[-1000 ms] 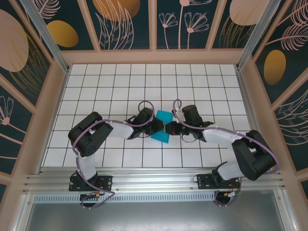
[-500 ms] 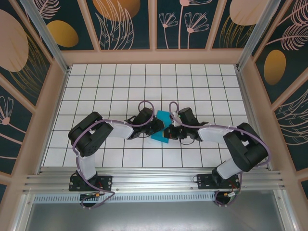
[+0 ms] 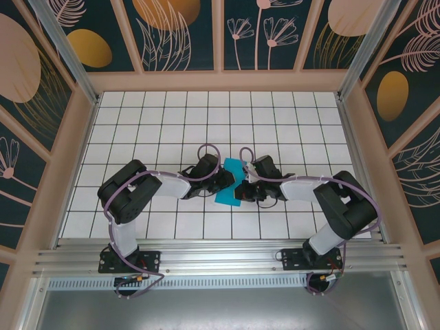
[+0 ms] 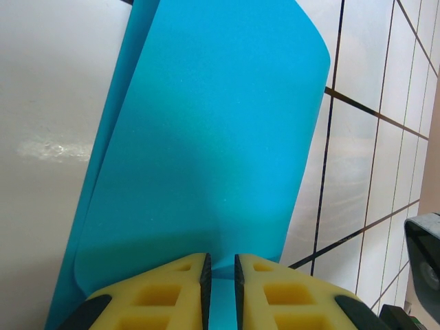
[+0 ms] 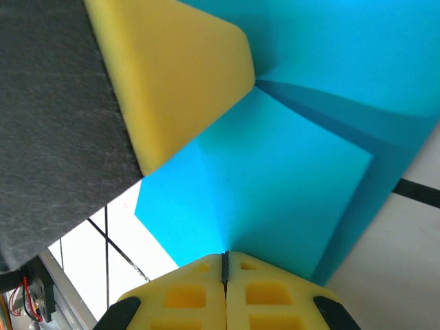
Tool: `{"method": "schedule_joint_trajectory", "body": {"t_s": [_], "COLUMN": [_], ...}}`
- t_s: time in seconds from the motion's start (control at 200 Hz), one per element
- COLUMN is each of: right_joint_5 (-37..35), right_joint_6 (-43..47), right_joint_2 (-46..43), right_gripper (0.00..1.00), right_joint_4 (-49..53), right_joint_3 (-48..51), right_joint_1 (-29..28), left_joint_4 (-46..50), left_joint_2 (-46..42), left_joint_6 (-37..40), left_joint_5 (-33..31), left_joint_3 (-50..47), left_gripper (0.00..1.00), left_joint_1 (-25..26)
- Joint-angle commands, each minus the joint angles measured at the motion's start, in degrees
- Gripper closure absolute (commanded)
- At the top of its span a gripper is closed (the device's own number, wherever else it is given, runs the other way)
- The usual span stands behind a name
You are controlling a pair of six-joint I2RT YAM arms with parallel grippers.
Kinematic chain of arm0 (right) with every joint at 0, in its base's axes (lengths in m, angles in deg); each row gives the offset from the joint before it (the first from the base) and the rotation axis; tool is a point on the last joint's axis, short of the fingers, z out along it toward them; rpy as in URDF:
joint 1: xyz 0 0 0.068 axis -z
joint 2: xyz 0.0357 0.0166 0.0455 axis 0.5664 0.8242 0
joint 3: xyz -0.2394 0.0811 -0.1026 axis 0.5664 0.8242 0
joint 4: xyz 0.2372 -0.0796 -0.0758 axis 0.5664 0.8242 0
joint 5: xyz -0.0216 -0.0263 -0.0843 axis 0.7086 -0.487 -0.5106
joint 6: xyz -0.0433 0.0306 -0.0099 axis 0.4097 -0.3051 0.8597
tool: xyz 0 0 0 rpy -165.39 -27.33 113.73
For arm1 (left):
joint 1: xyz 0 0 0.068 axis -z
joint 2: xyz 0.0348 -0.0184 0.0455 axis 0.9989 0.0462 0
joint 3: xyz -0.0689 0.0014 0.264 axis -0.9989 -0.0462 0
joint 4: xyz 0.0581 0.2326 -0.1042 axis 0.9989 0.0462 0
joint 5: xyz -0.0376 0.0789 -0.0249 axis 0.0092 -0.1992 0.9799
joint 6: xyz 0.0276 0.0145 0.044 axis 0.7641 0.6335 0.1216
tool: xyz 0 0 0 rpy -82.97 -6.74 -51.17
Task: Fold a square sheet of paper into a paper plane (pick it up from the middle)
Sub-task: Fold the triangle a second time at the center of the table.
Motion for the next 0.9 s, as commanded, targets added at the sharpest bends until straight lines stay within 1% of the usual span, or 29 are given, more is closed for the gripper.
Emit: {"method": "schedule_joint_trajectory", "body": {"t_s": [0.0, 0.3, 0.425, 0.54, 0.62, 0.791, 0.896], "right_joint_5": [-2.3, -4.1, -4.2, -2.7, -0.7, 2.5, 1.5], "right_joint_6": [1.6, 2.5, 2.5, 1.9, 0.6, -3.0, -4.4], "right_joint_2": [1.0, 2.6, 0.3, -2.5, -3.6, -1.7, 0.3], "right_gripper": [0.93, 0.93, 0.93, 0.93, 0.92, 0.9, 0.89], "right_joint_4": [3.3, 5.0, 6.7, 8.1, 7.3, 3.7, 4.2], "right_joint_3": [0.6, 1.4, 0.7, -1.2, -2.4, -3.1, -3.9], "right_joint_1": [-0.1, -0.1, -0.1, -0.1, -0.2, -0.6, -0.9], "left_joint_4": [3.0, 3.2, 3.4, 3.4, 3.5, 3.4, 3.4], "left_joint_2": [2.3, 2.4, 2.3, 2.3, 2.3, 2.4, 2.3], "left_joint_6": [0.8, 0.8, 0.8, 1.0, 1.1, 1.1, 1.2], "left_joint_5": [0.3, 0.2, 0.2, 0.3, 0.3, 0.5, 0.4], "left_joint_3": [-1.6, -1.7, -1.7, -1.5, -1.5, -1.5, -1.4], "left_gripper": [0.79, 0.79, 0.79, 0.79, 0.79, 0.79, 0.79], "left_joint_1": [0.0, 0.0, 0.0, 0.0, 0.0, 0.0, -0.1]}}
